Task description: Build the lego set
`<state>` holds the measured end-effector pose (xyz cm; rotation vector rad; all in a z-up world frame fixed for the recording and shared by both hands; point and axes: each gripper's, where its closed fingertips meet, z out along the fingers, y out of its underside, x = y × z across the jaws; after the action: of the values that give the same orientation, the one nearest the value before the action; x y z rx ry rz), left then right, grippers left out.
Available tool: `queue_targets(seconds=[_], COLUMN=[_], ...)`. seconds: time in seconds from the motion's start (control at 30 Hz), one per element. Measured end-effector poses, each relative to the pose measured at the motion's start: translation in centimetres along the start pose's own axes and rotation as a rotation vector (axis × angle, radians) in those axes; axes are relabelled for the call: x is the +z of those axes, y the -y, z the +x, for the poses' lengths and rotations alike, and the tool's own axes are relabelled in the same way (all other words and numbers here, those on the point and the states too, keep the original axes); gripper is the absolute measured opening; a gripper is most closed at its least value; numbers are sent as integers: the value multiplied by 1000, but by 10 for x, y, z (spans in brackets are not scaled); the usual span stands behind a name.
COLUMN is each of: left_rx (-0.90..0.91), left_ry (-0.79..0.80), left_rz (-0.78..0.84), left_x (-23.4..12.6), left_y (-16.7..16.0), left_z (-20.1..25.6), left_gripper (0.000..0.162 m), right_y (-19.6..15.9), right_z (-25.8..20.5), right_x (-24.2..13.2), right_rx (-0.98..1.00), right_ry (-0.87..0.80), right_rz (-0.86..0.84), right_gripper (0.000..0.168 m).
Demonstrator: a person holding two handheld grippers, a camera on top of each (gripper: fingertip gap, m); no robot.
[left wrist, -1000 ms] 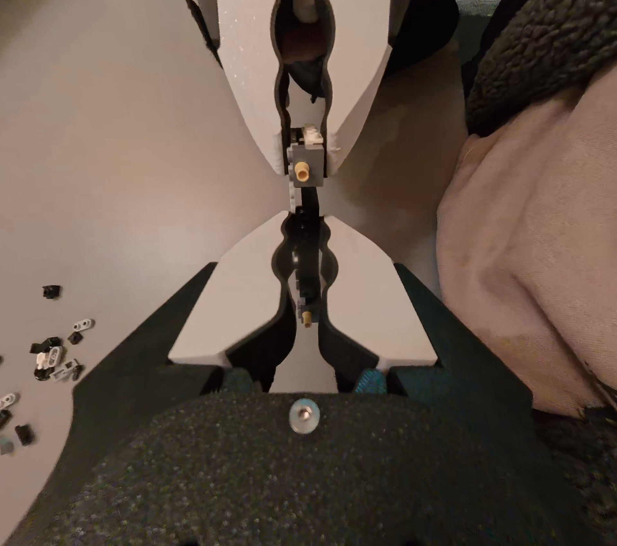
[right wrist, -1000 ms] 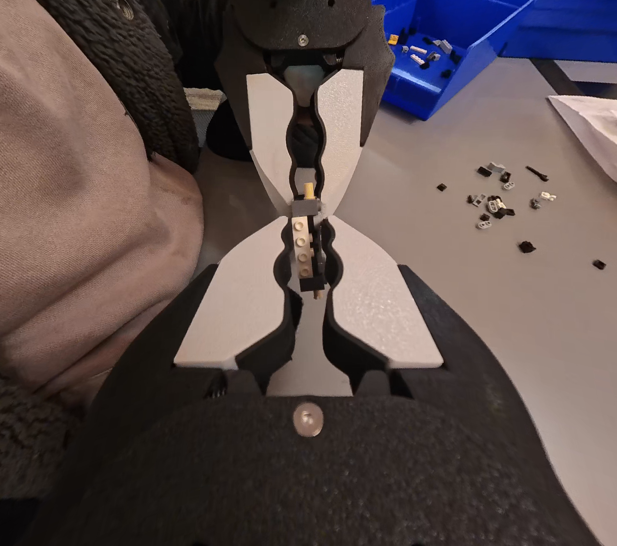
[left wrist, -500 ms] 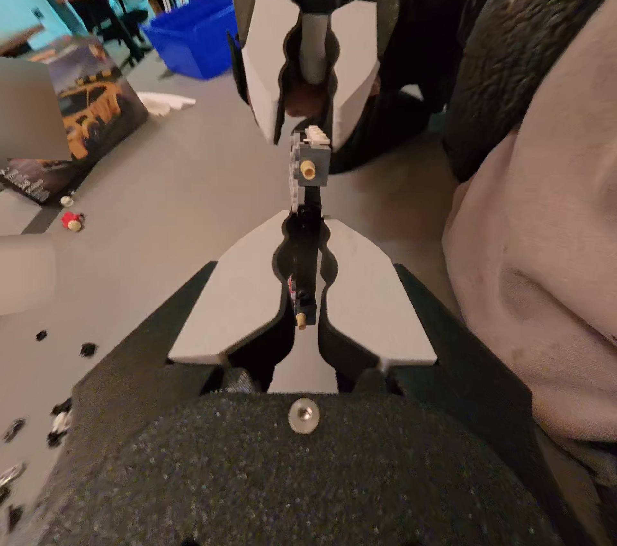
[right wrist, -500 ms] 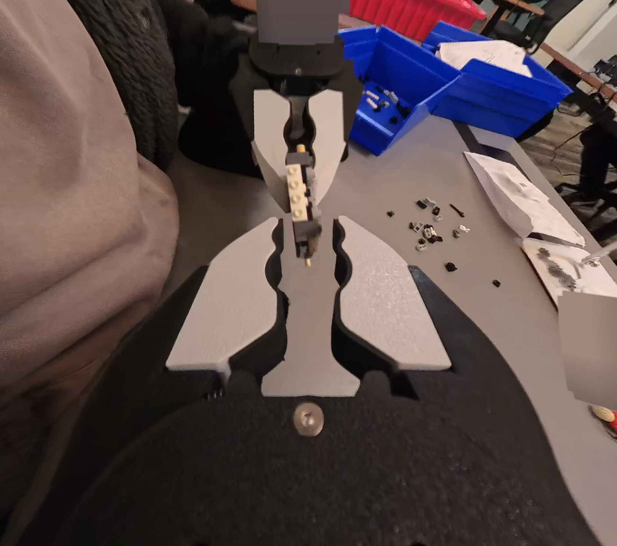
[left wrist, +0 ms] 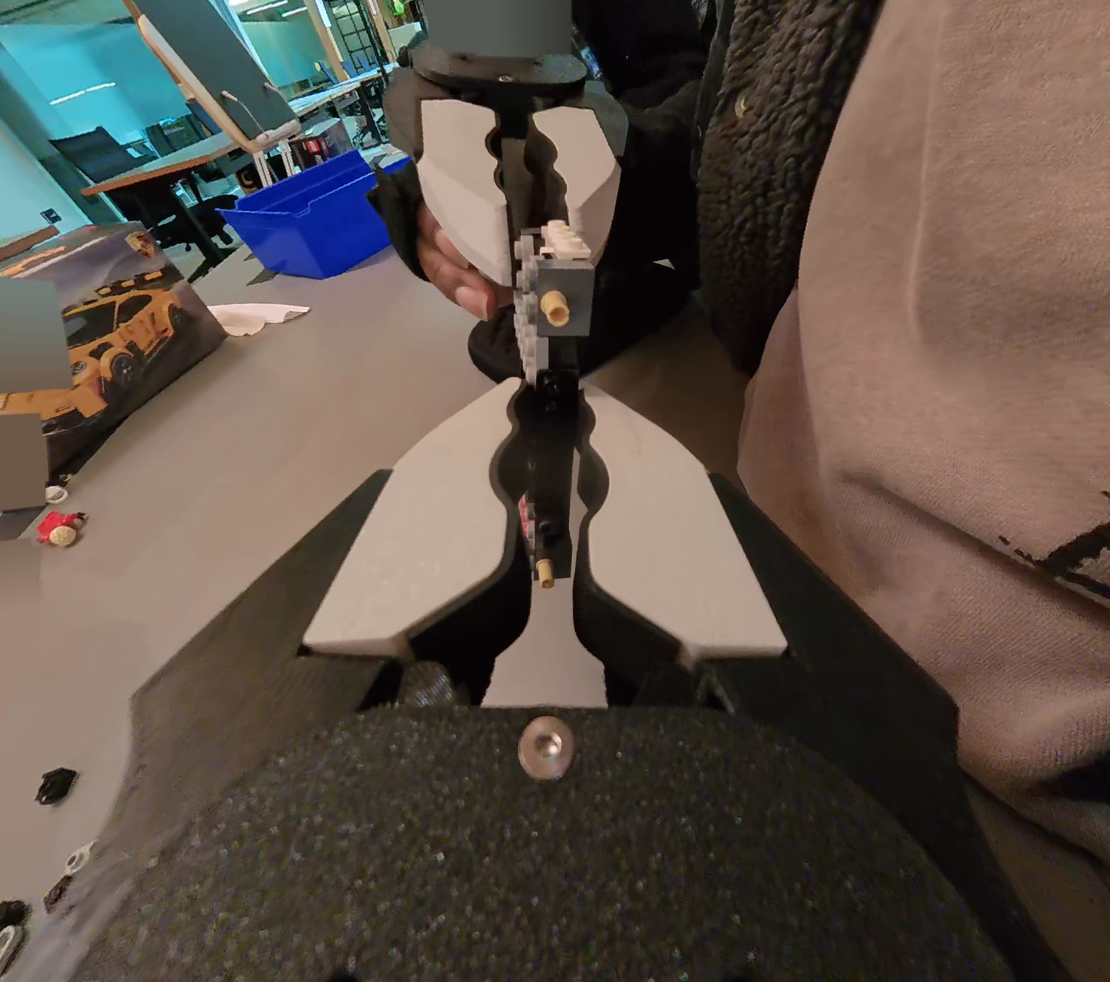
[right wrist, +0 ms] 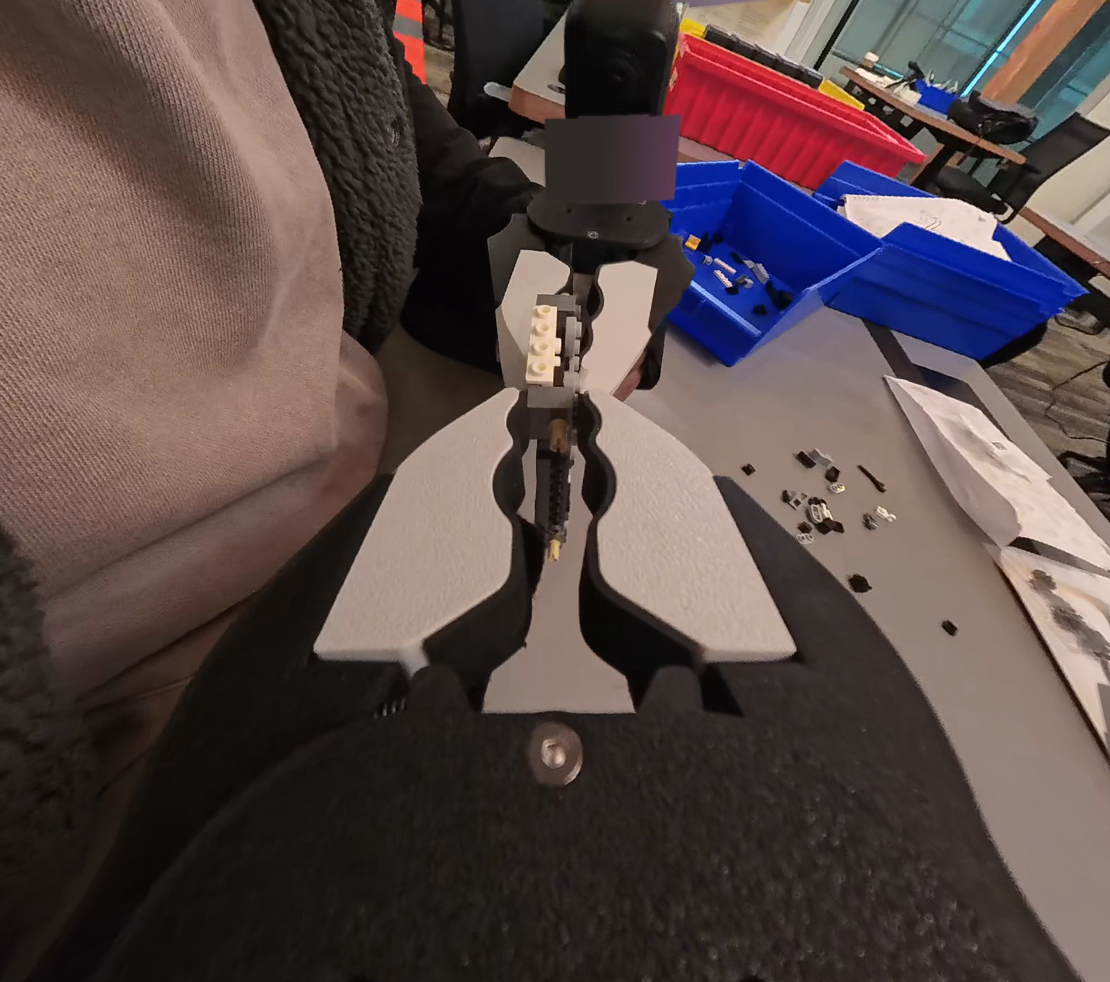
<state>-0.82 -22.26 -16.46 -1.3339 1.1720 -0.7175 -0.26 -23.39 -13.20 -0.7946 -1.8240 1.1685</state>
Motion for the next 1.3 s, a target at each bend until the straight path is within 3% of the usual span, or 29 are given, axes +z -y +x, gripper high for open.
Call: queue_targets(seconds=[0.23, 0.33, 0.37, 0.43, 0.53, 0.67, 0.87, 1.03, 1.3], left_rx=[10, 38, 69, 142, 273, 433, 702, 912, 1067], left_ry=[-13, 56, 98, 199, 363, 492, 658, 760, 860], left_rz=[-1, -27, -36, -62, -149, -239, -372, -522, -645], left_x=[0, -3, -4, -10, -19, -23, -25, -25, -24], left_y=[0, -2, -2, -1, -5, -6, -4, -9, -12], left_z=[3, -9, -14, -28, -51, -70, -87, -97, -103], left_gripper=[12, 12, 12, 12, 12, 13, 12, 12, 12], right_y=[2, -3, -8, -21, -30, -40, -31, -24, -40], right_z=[-2, 9, 15, 24, 37, 45, 50, 61, 79], right_x=[1, 1, -1, -10, -21, -16, -3, 1, 2], right_rx=[-2, 63, 97, 199, 395, 471, 728, 994, 1198], right_ry=[-16, -79, -113, -144, -223, -346, -336, -307, -372], right_rz=[6, 21, 5, -16, 46, 4, 120, 327, 421], right_gripper=[14, 15, 18, 40, 36, 35, 37, 36, 22])
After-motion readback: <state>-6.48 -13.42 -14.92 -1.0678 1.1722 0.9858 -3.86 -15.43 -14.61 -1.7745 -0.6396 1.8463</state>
